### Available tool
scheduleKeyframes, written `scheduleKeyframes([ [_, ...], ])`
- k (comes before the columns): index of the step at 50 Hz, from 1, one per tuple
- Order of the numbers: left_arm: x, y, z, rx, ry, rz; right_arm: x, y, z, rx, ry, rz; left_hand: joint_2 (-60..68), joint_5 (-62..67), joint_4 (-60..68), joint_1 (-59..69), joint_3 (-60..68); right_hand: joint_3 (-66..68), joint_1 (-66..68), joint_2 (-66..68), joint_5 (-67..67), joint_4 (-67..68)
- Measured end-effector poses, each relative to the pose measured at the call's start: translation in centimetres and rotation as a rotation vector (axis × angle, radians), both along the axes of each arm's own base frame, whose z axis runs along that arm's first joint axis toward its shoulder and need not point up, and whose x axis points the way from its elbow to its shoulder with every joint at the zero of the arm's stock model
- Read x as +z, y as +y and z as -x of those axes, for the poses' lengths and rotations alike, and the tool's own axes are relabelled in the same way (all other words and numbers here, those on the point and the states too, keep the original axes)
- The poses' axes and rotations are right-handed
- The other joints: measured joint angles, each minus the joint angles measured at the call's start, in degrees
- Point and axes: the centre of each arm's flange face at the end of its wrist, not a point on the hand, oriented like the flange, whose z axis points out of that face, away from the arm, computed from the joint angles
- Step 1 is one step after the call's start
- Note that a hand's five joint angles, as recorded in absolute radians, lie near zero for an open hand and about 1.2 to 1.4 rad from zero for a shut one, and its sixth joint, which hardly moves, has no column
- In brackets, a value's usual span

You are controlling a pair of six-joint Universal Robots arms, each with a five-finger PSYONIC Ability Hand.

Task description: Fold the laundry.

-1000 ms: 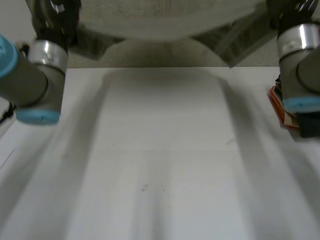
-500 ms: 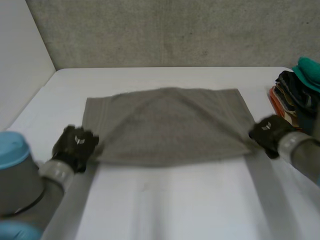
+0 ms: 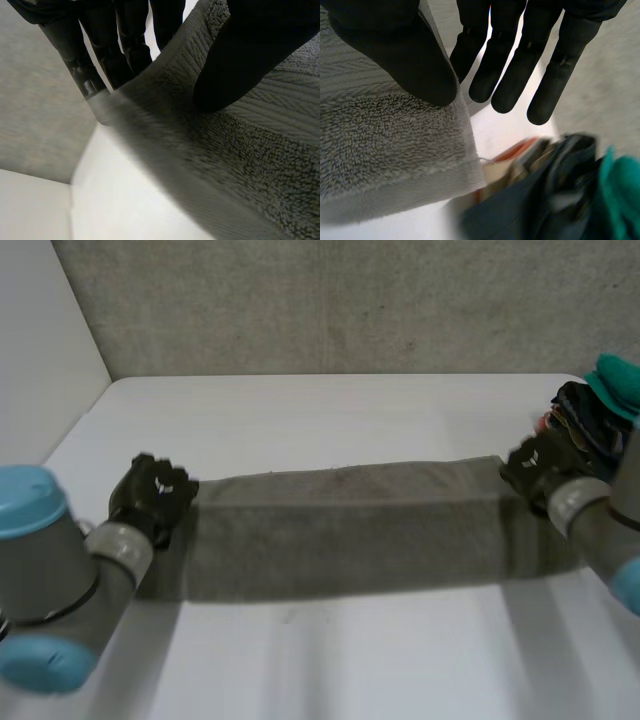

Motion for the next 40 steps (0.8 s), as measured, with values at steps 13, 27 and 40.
scheduleKeyframes([
  [13,-2.4,-9.9,2.8,0.143,0.014,0.165,-2.5,-9.8,-4.3,0.071,-0.094,0.373,0.0,0.0,0.0,0.0,0.0,-0.1,0.0,0.0,0.0,-0.1],
  [27,0.4,-10.1,7.0,0.043,0.083,0.267,-4.1,-10.0,-4.6,0.011,-0.228,0.283,-56.9,-53.7,-57.3,-55.9,-56.3,-56.3,-51.9,-55.5,-54.7,-56.5],
  [40,2.3,-3.3,3.9,0.050,0.157,0.165,-0.1,-3.2,0.5,-0.066,-0.477,-0.095,-56.9,-53.7,-57.3,-55.9,-56.3,-56.0,-51.7,-55.3,-54.4,-56.2],
])
